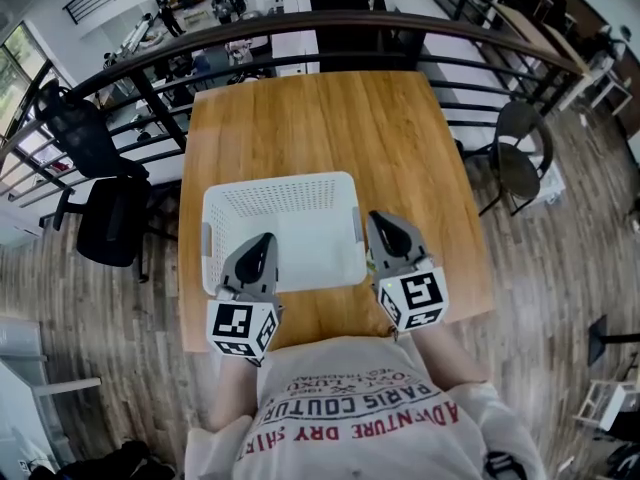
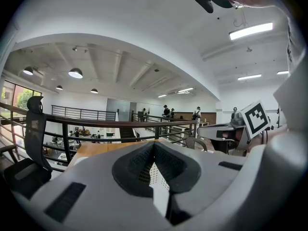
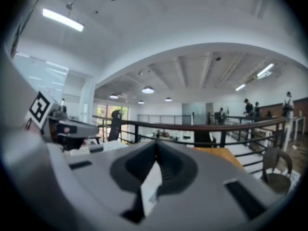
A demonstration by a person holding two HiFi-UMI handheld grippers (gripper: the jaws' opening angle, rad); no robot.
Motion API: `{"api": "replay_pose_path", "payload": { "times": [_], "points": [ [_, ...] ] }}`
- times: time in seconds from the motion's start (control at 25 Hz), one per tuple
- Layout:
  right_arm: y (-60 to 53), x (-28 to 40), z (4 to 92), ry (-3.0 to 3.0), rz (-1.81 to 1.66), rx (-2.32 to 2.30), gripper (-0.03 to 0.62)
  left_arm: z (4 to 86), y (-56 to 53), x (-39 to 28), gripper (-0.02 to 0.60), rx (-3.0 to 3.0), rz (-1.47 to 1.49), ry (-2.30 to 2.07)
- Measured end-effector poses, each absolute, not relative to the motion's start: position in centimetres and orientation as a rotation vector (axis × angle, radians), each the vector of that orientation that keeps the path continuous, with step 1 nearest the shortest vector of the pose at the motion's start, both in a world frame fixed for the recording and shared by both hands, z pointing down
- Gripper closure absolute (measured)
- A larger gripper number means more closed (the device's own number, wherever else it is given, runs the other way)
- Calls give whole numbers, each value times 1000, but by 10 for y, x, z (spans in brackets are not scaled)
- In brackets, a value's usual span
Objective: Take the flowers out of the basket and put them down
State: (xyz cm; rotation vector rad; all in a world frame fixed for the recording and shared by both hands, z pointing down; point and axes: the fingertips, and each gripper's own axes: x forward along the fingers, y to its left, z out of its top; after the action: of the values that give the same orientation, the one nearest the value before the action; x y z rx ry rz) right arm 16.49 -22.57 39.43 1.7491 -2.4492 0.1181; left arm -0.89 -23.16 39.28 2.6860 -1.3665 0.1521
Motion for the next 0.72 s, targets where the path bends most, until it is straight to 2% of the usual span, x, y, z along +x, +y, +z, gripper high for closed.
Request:
{"api": "replay_pose_path", "payload": {
  "times": [0.72],
  "points": [
    [-229,144,397,-2483,86,1678,566,391,-235,-16,555,2687,131,-1368]
  ]
}}
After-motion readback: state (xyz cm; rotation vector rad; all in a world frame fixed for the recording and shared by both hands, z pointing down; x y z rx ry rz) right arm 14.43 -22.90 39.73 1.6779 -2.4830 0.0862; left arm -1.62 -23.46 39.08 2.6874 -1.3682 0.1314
